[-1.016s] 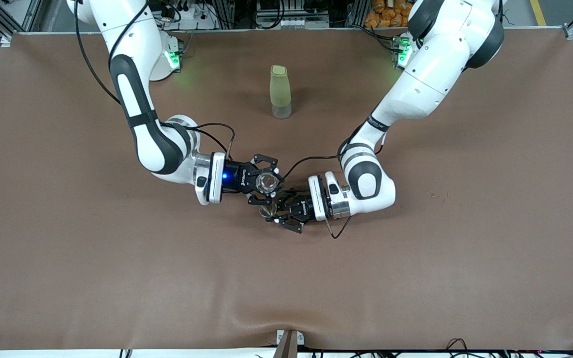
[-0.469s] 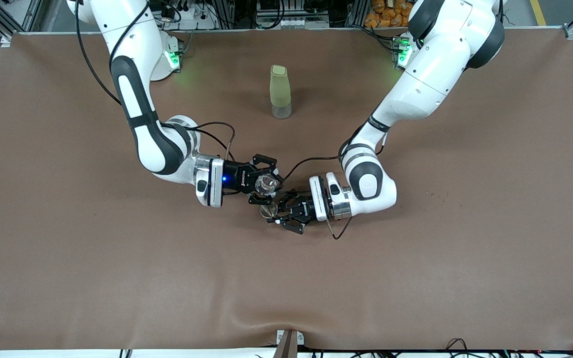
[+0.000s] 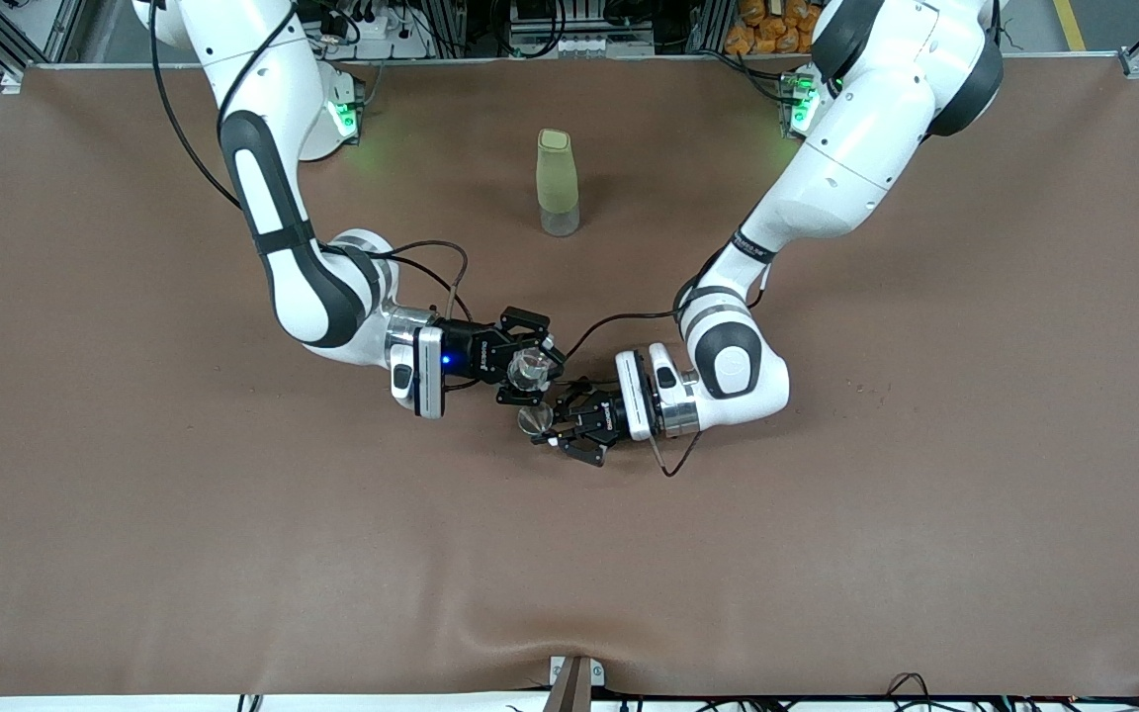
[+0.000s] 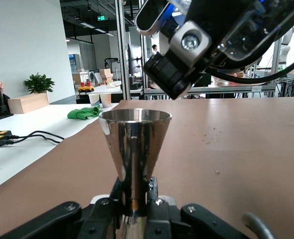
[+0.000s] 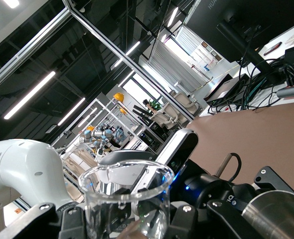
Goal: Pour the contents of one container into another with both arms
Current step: 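Tilt the right gripper to pour the beaker into the jigger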
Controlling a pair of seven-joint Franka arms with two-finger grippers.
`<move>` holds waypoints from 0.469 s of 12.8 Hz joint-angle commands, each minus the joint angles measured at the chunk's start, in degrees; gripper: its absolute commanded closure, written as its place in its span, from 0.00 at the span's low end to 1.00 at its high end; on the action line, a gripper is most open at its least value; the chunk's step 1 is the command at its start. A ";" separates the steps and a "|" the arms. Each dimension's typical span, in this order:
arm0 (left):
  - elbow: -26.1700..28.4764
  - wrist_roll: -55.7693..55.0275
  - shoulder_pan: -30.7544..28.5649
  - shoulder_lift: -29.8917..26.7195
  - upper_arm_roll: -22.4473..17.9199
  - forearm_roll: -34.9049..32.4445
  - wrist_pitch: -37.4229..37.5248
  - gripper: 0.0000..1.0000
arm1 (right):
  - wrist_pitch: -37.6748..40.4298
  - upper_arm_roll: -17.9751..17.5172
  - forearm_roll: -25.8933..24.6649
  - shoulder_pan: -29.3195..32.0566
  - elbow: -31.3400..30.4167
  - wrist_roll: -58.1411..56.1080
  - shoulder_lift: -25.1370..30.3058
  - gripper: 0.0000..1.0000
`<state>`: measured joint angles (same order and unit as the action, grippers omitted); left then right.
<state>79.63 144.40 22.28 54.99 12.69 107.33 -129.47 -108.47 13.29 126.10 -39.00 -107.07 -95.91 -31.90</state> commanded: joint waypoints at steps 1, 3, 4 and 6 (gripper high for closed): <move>-0.88 1.58 0.39 0.56 0.14 2.35 -0.52 1.00 | 0.18 -0.63 1.07 0.06 0.02 4.58 0.70 1.00; -0.88 1.67 0.30 0.47 0.23 2.35 -0.43 1.00 | 0.18 -1.86 1.08 0.24 0.11 7.74 0.88 1.00; -0.88 1.67 0.22 0.47 0.23 2.27 -0.43 1.00 | 0.18 -1.86 1.07 0.24 0.11 9.06 0.88 1.00; -0.79 1.67 0.22 0.47 0.23 2.35 -0.43 1.00 | 0.18 -1.95 1.07 0.32 0.29 11.00 0.96 1.00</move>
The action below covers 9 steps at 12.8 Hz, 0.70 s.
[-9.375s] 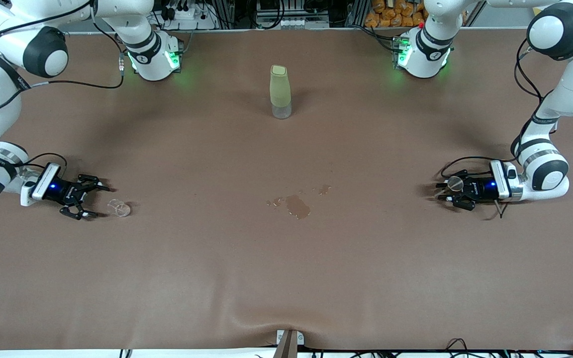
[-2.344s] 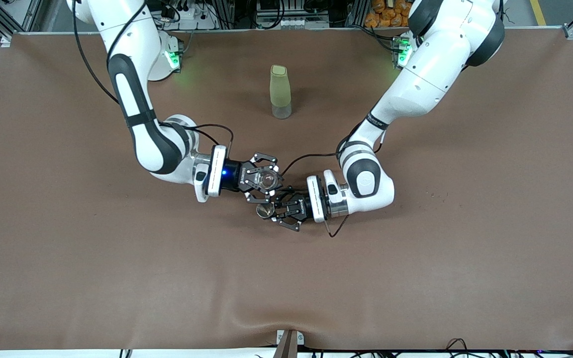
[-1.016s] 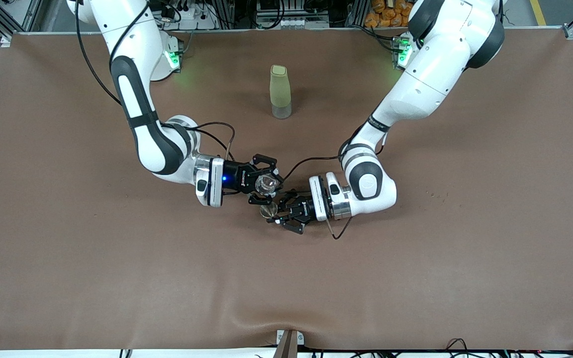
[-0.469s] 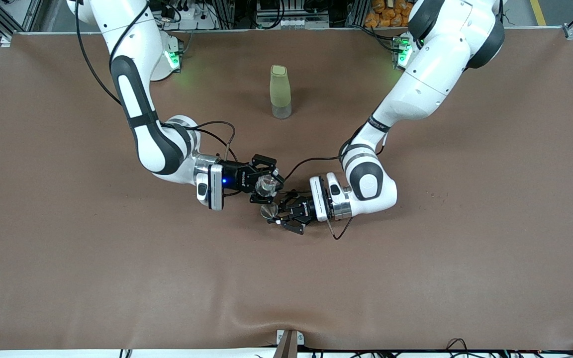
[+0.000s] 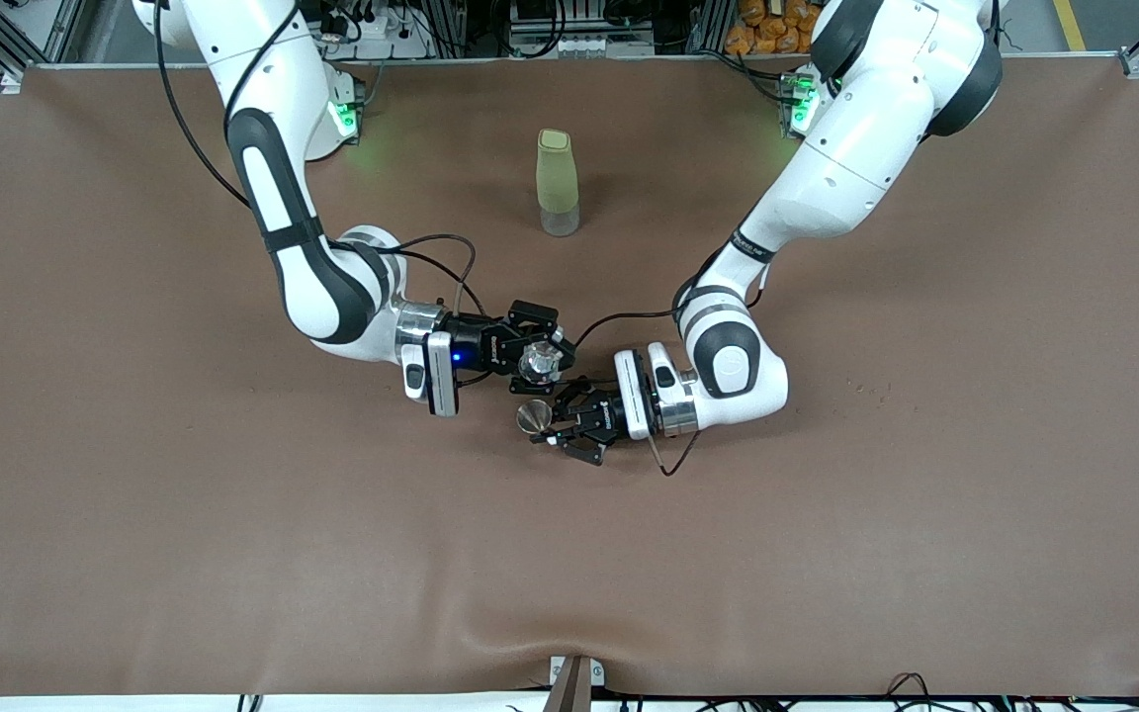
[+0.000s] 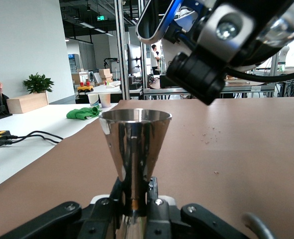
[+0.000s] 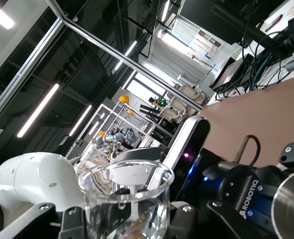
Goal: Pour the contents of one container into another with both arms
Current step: 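Tilt the right gripper to pour the beaker into the jigger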
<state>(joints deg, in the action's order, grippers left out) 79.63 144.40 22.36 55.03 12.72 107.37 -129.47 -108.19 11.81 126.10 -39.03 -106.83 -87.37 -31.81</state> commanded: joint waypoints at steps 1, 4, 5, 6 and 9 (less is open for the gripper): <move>-0.79 1.76 -0.12 0.43 0.20 2.23 -0.17 1.00 | -0.09 -0.47 1.07 0.35 -0.13 4.20 0.88 1.00; -0.35 1.76 -0.47 0.08 0.20 2.05 1.94 1.00 | 0.00 -0.47 1.07 0.35 0.04 9.12 1.23 1.00; 0.00 2.28 -0.48 0.08 0.20 2.05 2.64 1.00 | 0.00 -0.47 1.07 0.35 0.04 10.97 1.31 1.00; 0.00 3.24 -0.74 0.08 0.20 2.14 2.82 1.00 | 0.00 -0.47 1.07 0.35 0.21 11.43 1.49 1.00; 0.79 3.78 -1.27 -0.01 0.20 1.96 4.23 1.00 | 0.00 -0.47 0.90 0.79 0.22 14.32 1.58 1.00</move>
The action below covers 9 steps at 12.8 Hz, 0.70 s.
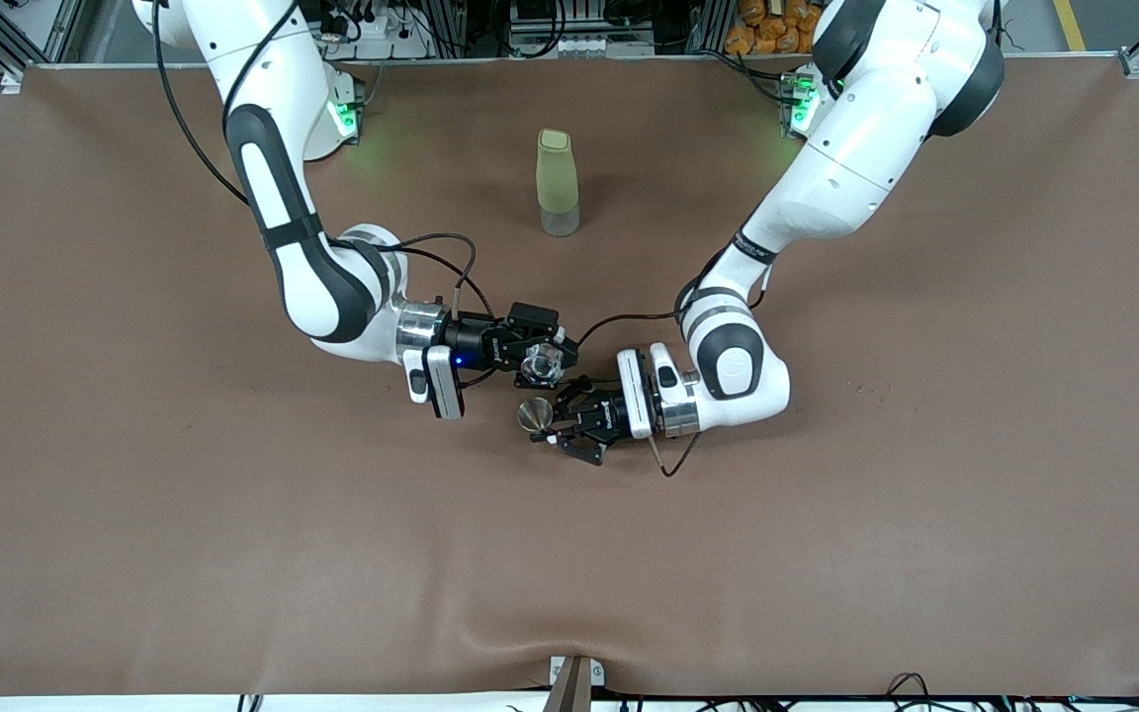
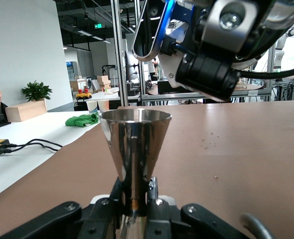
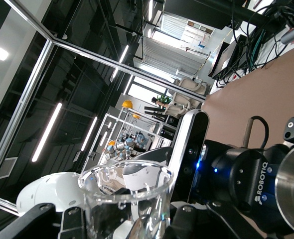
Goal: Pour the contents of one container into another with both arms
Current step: 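Tilt the right gripper to pour the beaker into the jigger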
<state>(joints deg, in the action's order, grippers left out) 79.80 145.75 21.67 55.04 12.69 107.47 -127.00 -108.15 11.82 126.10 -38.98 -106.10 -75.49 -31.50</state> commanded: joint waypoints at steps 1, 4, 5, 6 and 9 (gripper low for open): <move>0.79 2.52 -0.66 -0.02 0.23 1.78 1.93 1.00 | -0.04 -0.49 0.90 0.74 -0.51 3.49 1.27 1.00; 1.23 2.52 -0.93 -0.10 0.23 1.69 2.02 1.00 | -0.04 -0.49 0.99 0.74 0.01 6.40 1.27 1.00; 1.23 2.52 -1.01 -0.19 0.23 1.69 2.02 1.00 | -0.04 -0.49 0.99 0.83 0.10 7.27 1.27 1.00; 1.32 2.52 -1.10 -0.19 0.23 1.69 2.02 1.00 | -0.04 -0.49 0.90 0.83 0.10 8.68 1.27 1.00; 2.20 2.61 -1.19 -0.37 0.23 1.43 2.63 1.00 | -0.04 -0.49 0.99 0.92 0.62 12.46 1.18 1.00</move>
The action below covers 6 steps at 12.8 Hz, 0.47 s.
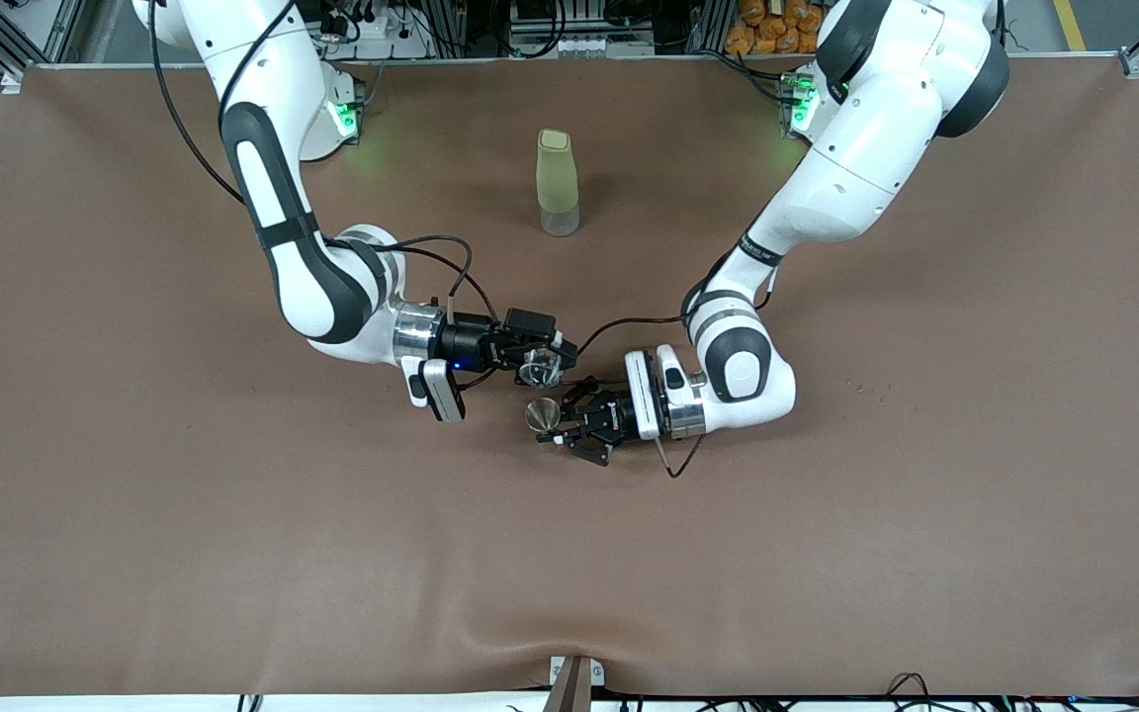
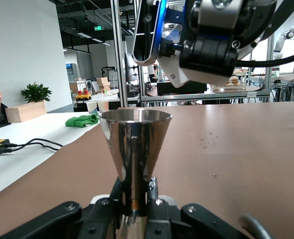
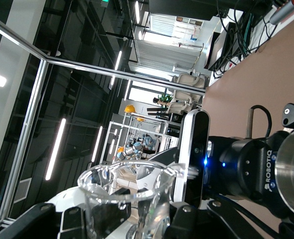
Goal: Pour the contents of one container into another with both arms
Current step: 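Tilt the right gripper to pour the beaker into the jigger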
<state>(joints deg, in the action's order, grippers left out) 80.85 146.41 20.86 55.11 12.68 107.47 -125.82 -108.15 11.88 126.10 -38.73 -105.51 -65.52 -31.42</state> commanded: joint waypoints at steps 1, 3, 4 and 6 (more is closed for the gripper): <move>1.24 2.03 -0.47 -0.44 0.24 1.34 2.15 1.00 | -0.13 -0.54 0.90 0.67 0.22 2.94 1.10 1.00; 1.15 2.30 -0.65 -0.44 0.24 1.34 2.51 1.00 | -0.13 -0.54 0.90 0.94 0.74 5.04 0.83 1.00; 1.15 2.30 -0.65 -0.44 0.24 1.42 2.51 1.00 | -0.13 -0.54 0.90 0.94 0.83 6.01 0.83 1.00; 1.15 2.30 -0.74 -0.44 0.24 1.34 2.51 1.00 | -0.13 -0.54 0.90 0.94 0.75 7.86 0.83 1.00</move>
<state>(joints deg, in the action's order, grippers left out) 81.33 146.88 20.63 55.11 12.68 107.47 -124.35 -108.16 11.94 126.10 -38.49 -104.56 -59.62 -31.41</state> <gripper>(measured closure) 0.789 0.841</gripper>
